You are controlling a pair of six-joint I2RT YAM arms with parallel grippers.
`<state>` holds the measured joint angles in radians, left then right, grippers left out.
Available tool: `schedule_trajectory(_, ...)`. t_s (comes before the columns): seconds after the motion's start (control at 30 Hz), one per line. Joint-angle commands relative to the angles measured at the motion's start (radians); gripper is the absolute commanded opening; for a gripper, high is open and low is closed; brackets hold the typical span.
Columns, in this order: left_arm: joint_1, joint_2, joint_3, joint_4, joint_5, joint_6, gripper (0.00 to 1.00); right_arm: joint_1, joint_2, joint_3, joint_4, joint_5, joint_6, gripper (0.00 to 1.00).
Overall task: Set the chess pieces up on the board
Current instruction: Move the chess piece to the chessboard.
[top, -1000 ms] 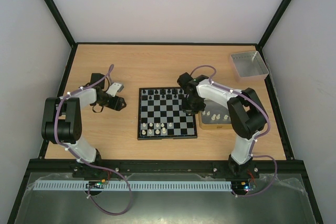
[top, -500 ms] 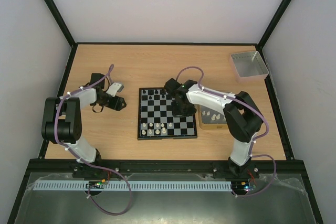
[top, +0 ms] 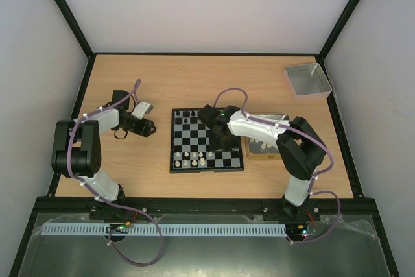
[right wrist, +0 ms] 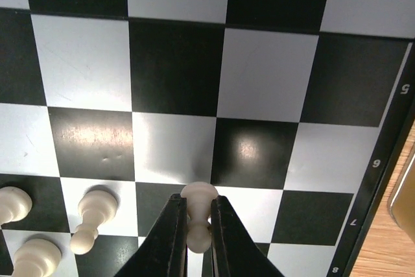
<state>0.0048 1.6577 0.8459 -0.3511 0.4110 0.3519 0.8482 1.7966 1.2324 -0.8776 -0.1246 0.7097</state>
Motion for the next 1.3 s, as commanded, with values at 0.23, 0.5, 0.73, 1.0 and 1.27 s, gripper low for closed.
schedule_trajectory(0.23,-0.006,0.056,-0.028,-0.075,-0.011,-0.001,0.7,0.035,-0.035,-0.027,-0.001,-0.005,0.037,0.07)
schedule_trajectory(0.5,-0.006,0.054,-0.028,-0.076,-0.012,-0.001,0.7,0.052,-0.033,-0.029,0.008,-0.012,0.049,0.07)
schedule_trajectory(0.73,-0.006,0.054,-0.028,-0.075,-0.011,-0.001,0.7,0.059,-0.038,-0.048,0.02,-0.02,0.055,0.07)
schedule_trajectory(1.0,-0.006,0.054,-0.028,-0.076,-0.011,-0.001,0.7,0.06,-0.038,-0.053,0.029,-0.022,0.057,0.09)
schedule_trajectory(1.27,-0.006,0.054,-0.028,-0.075,-0.011,-0.001,0.7,0.061,-0.034,-0.038,0.027,-0.005,0.059,0.24)
